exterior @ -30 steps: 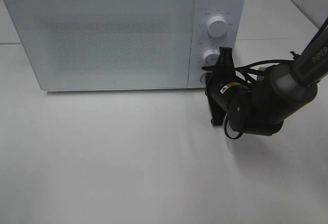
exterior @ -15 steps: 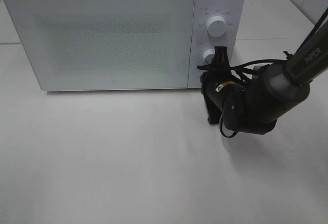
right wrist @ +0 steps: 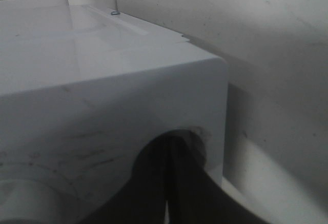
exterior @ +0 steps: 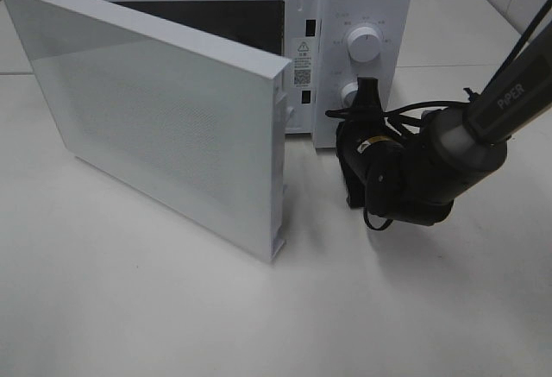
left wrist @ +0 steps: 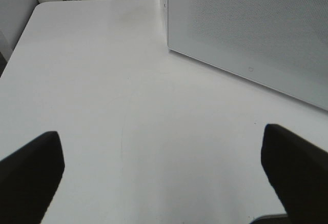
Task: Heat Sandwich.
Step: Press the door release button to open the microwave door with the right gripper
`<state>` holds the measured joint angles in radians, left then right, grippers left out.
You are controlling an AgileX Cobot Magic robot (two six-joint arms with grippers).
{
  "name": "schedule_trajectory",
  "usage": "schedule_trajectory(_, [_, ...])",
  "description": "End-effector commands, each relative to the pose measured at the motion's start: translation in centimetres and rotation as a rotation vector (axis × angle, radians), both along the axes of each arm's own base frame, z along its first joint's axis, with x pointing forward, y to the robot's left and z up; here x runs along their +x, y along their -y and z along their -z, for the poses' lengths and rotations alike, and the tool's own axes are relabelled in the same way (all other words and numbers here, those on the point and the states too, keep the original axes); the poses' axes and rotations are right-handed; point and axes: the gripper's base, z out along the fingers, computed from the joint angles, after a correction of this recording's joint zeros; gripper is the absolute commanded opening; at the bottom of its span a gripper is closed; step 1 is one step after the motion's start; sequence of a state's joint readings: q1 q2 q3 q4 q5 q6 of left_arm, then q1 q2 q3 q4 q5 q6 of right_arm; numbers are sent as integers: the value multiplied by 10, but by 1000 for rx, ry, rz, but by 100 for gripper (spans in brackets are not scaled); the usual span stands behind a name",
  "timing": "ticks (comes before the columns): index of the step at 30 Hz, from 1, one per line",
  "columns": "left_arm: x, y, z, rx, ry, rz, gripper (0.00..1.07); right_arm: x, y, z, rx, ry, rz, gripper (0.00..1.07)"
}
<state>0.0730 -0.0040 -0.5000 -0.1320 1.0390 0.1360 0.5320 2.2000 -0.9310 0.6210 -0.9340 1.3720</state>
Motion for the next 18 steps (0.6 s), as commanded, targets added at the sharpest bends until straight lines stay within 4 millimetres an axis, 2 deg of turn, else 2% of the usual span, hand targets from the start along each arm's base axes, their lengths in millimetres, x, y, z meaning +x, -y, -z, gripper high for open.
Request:
schedule_trajectory(1, [-3,1,1,-9,26,0,103,29,0,-37,-2,313,5,1])
schedule_trajectory(11, [-3,1,1,-9,26,0,103,28,-1,-31,0,247,-11,0])
schedule_trajectory(18, [-3,1,1,-9,26,0,103,26,-6,-33,23,117,-51,0])
